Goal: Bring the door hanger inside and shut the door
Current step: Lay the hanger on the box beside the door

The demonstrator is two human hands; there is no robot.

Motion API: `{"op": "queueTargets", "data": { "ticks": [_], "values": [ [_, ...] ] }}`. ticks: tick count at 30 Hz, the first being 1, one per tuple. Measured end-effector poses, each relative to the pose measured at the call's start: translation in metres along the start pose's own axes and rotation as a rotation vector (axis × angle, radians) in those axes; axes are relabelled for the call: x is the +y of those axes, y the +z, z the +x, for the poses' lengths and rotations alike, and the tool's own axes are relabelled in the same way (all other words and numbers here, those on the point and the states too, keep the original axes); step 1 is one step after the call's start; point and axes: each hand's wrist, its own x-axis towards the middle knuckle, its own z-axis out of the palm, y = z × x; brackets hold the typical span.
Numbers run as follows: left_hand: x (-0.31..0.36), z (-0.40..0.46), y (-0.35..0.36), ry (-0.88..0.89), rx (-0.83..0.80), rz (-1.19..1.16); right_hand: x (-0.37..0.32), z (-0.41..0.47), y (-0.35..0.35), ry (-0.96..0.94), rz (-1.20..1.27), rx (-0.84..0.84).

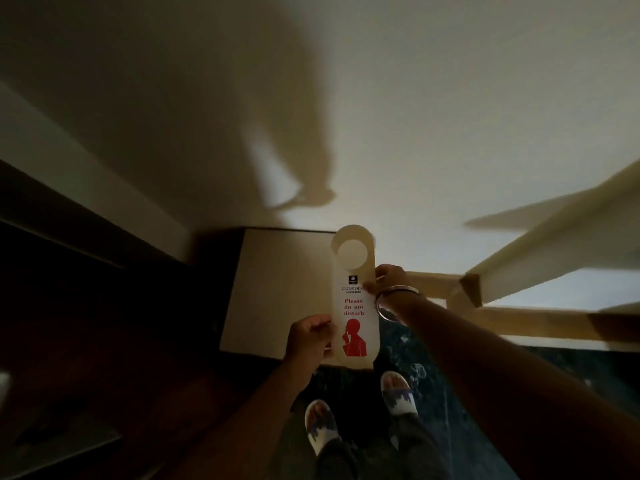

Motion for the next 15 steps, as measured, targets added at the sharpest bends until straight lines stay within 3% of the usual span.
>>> {"op": "queueTargets", "data": {
  "ticks": [7,15],
  "values": [
    [-0.063,0.114,0.014,-0.180,0.144,0.094,0.073,0.106,0.046,0.140,-0.033,-0.079],
    [-0.114,0.212,0.014,-0.131,0.121,0.356,0.137,0.192,0.082,0.063,-0.337,0.011]
  ]
}}
